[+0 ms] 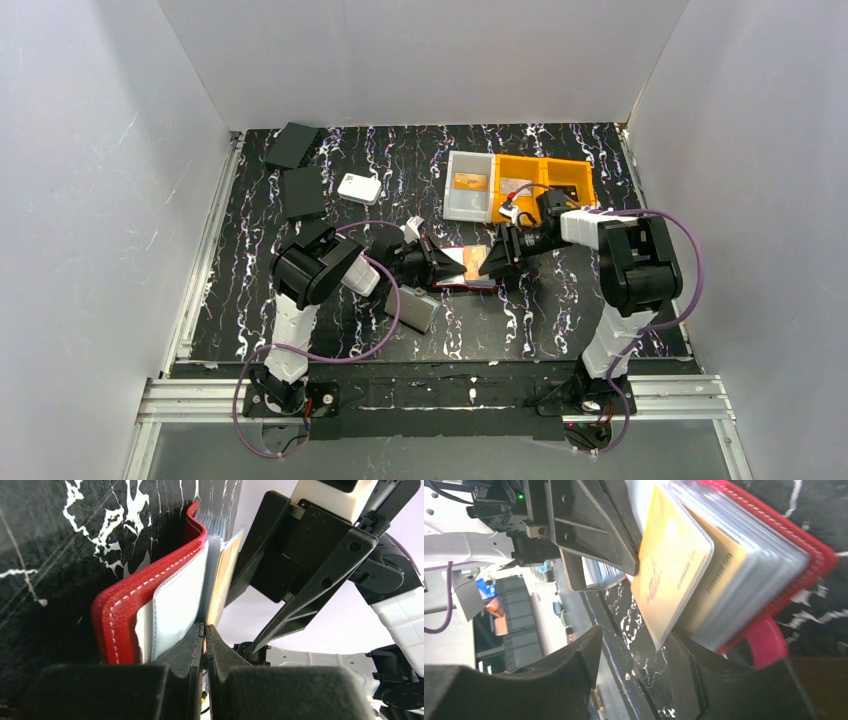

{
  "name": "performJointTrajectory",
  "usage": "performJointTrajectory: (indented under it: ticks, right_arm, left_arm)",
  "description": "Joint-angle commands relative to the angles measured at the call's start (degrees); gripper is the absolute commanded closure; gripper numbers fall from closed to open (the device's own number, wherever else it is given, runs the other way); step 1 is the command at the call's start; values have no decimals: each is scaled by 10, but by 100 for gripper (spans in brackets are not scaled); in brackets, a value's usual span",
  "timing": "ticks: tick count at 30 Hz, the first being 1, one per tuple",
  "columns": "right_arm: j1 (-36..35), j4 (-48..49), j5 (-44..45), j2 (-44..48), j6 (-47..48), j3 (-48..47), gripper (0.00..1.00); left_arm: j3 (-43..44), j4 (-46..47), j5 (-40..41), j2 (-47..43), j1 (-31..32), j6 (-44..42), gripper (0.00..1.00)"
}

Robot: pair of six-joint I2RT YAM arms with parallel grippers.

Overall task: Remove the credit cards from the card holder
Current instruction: Remove the credit card from the card holder.

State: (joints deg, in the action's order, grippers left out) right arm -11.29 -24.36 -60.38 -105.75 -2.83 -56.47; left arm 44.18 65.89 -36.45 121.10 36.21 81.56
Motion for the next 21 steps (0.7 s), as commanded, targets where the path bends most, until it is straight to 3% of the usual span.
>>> performJointTrajectory:
  ticks: [1,11,16,21]
  right_arm:
    - [31,-14,46,44,58,3,40]
    - [47,16,156,37,26,22,39]
    - [50,34,127,1,-8,25,36]
    - [56,83,33,-22,-55,42,32]
  left_arm:
    - [-8,68,-25,-18,-9,-2,100]
    - [-17,84,-30,-17,-12,-8,100]
    - [-25,119,-25,-17,-13,14,100]
    - [-25,142,-25,-20,-13,36,100]
